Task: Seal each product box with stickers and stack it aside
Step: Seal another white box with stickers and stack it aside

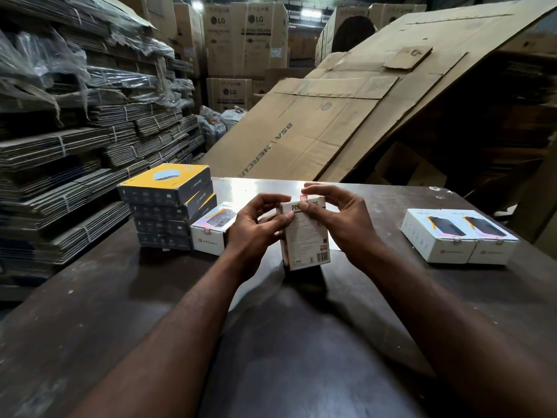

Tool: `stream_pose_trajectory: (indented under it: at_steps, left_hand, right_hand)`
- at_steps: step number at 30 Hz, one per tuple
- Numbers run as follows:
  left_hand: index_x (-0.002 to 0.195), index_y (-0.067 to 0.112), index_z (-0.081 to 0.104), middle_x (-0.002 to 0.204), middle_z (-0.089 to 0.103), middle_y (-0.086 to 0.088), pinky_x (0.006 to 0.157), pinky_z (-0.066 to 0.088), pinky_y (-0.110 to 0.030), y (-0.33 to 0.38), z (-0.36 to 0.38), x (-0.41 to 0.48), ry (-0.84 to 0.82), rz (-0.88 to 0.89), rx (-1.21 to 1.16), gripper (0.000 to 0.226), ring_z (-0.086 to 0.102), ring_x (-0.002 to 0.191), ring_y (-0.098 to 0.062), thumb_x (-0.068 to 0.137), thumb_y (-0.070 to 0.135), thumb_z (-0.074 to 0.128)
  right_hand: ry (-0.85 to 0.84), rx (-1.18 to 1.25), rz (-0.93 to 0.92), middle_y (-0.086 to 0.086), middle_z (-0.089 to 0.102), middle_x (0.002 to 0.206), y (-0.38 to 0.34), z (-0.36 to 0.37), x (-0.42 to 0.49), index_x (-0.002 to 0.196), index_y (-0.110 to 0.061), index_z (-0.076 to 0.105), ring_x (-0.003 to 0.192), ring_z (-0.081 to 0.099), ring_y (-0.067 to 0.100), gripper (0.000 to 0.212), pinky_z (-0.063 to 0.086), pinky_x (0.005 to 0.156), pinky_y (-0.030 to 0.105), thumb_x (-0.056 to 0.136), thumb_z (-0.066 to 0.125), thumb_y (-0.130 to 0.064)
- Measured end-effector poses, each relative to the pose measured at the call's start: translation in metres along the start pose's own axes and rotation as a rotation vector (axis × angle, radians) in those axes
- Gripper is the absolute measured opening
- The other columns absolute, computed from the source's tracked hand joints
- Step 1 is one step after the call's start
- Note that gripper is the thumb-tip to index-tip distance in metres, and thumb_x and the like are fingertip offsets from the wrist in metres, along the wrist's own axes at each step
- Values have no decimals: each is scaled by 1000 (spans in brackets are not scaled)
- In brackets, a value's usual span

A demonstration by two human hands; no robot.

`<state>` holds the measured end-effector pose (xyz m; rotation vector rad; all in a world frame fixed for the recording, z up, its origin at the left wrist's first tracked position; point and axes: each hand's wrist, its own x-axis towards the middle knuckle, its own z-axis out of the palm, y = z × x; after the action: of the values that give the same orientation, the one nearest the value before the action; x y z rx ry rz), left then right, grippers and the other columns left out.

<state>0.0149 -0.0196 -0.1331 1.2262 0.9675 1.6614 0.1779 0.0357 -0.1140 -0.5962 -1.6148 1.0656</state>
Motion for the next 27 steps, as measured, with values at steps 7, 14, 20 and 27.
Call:
stream_pose_trajectory:
  at_steps: [7, 14, 20, 27]
  left_hand:
    - [103, 19, 67, 111, 68, -6, 83, 57, -39, 1, -1, 1, -6, -17, 17, 21, 71, 98, -18, 93, 0, 66]
    - [103, 17, 66, 102, 72, 4, 75, 59, -31, 1, 1, 1, -21, -19, 20, 21, 73, 93, -13, 92, -1, 66]
    - [104, 19, 67, 115, 67, -2, 76, 58, -31, 2, -3, 2, -63, -35, 24, 22, 72, 98, -16, 92, 0, 66]
    - [104, 17, 66, 114, 67, -5, 87, 59, -43, 4, -7, 3, -111, -36, 40, 21, 70, 105, -26, 94, 0, 63]
  right_hand:
    - [-11, 106, 64, 0, 75, 109, -10, -4, 11, 99, -11, 76, 95, 69, 13, 10, 55, 83, 30, 92, 68, -9]
    - [-33, -132, -5, -6, 73, 116, -10, -9, 11, 89, -23, 78, 112, 66, 8, 9, 56, 91, 30, 88, 76, -14]
    - [-48, -200, -10, -4, 75, 108, -14, -9, 9, 94, -11, 78, 105, 69, 8, 6, 59, 88, 30, 89, 75, -12]
    - [-78, -269, -22, -4, 75, 91, -22, -11, 8, 90, -14, 77, 85, 67, -1, 3, 55, 75, 16, 88, 75, -12]
